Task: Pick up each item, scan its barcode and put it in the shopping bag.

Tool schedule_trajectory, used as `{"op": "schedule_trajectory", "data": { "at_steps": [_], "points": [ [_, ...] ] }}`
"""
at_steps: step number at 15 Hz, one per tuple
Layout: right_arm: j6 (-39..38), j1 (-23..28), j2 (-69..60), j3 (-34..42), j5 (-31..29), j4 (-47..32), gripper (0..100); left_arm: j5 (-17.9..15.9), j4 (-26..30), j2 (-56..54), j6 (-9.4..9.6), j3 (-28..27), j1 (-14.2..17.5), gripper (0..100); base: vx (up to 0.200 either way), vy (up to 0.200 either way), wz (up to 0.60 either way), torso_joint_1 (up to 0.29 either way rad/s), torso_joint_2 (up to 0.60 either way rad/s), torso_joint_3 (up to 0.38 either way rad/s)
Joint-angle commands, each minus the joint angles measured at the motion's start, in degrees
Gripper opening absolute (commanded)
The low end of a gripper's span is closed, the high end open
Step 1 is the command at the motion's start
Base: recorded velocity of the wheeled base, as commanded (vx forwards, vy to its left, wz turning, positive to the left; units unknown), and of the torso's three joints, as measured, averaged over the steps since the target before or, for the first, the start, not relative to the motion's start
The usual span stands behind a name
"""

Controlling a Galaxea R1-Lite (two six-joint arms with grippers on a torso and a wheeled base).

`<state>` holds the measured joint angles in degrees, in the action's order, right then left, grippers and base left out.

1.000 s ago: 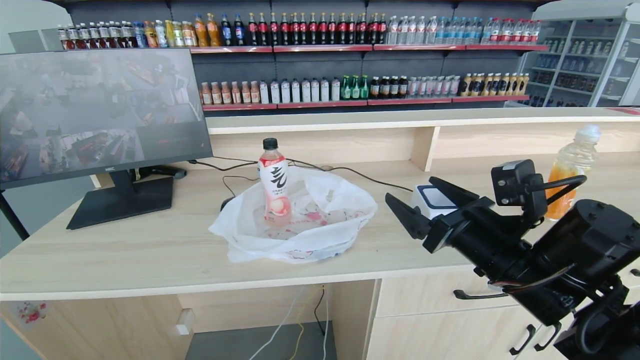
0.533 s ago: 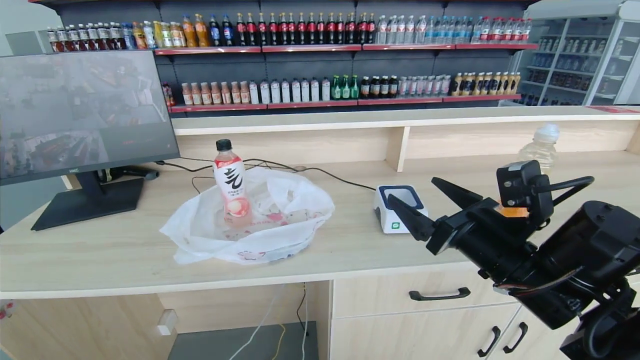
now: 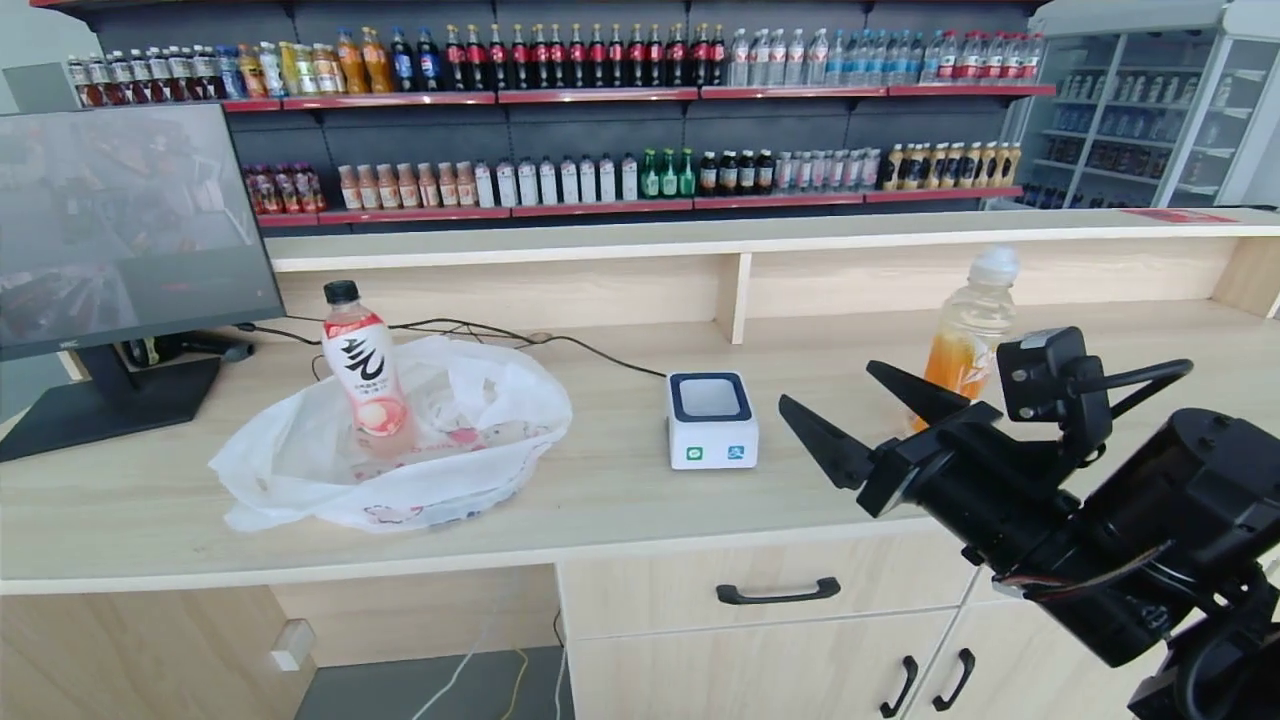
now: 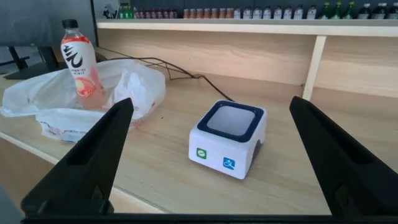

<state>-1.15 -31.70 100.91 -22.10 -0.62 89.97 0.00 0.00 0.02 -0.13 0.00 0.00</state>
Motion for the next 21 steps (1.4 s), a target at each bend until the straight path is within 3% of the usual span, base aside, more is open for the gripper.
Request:
{"op": "schedule_trajectory", "data": {
  "at_steps": [1, 7, 11, 16, 21],
  "points": [
    [0.00, -0.03, -0.10, 0.39, 0.01, 0.03, 100, 0.00, 0.00, -0.02, -0.04, 0.00, 0.00, 100, 0.000, -0.200, 0.00, 0.002, 0.01, -0.002],
    [0.00, -0.21, -0.10, 0.57, 0.01, 0.03, 100, 0.00, 0.00, -0.02, 0.05, 0.00, 0.00, 100, 0.000, -0.200, 0.00, 0.006, 0.00, 0.001],
    [0.00, 0.58, 0.07, 2.77, 0.01, 0.03, 100, 0.00, 0.00, -0.02, 0.05, 0.00, 0.00, 100, 0.000, 0.000, 0.00, 0.000, 0.00, 0.000],
    [0.09, 7.97, 4.38, -1.98, -0.26, 0.03, 100, 0.00, 0.00, -0.02, 0.05, 0.00, 0.00, 100, 0.000, 0.000, 0.00, 0.000, 0.00, 0.000],
    [0.09, 7.97, 11.32, -8.31, -7.99, 0.03, 100, 0.00, 0.00, -0.02, 0.05, 0.00, 0.00, 100, 0.000, 0.000, 0.00, 0.000, 0.00, 0.000]
  ]
}}
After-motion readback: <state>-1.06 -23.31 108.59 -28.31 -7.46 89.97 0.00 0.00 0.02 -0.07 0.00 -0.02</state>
